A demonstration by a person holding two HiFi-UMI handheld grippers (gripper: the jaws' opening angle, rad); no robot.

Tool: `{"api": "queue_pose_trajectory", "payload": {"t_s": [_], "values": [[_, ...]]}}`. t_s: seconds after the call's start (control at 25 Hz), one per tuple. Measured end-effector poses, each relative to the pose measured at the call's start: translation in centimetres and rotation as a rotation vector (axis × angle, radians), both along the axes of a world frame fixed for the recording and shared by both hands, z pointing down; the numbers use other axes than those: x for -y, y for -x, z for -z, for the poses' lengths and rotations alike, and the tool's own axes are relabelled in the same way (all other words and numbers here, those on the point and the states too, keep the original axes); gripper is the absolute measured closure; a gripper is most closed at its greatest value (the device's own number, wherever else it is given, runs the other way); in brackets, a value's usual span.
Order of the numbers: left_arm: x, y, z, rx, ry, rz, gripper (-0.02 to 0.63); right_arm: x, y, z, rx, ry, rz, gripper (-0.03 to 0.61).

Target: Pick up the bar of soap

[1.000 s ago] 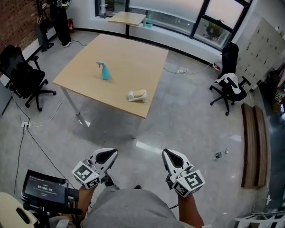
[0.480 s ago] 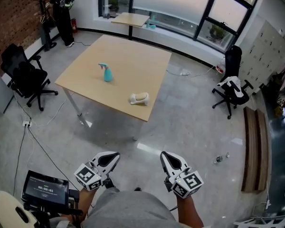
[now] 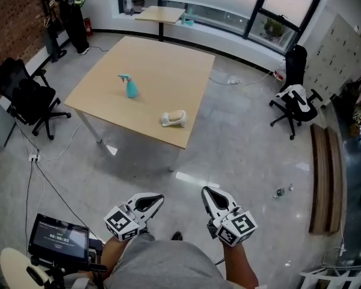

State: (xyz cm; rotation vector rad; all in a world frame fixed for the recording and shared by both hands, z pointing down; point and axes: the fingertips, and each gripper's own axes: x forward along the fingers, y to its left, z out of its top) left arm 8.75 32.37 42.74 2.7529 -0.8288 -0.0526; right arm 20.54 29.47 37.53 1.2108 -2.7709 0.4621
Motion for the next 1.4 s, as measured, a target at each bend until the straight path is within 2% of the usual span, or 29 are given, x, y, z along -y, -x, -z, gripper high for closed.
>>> {"api": "queue_pose_trajectory", "payload": {"t_s": [0.28, 0.56, 1.08, 1.4], "values": [[0.3, -1.8, 0.8, 0.013, -0.008, -0.056, 0.607, -0.4, -1.9, 0.0, -0.01, 0.036, -0.05, 0.572], [3.4, -2.7, -0.8, 0.014, -0.007, -0.092, 0.607, 2.5, -2.0, -2.1, -0.003, 0.062, -0.072, 0.572], [4.6, 1.2, 0.9, 0.03, -0.044, 0.025, 0.607, 3.3, -1.0, 0.7, 0.002, -0.004, -0.026, 0.572], [2.7, 1.3, 2.0, 0.036, -0.071, 0.076, 0.607, 1.8, -1.6, 1.6, 0.026, -0.042, 0.008, 0.572]]}}
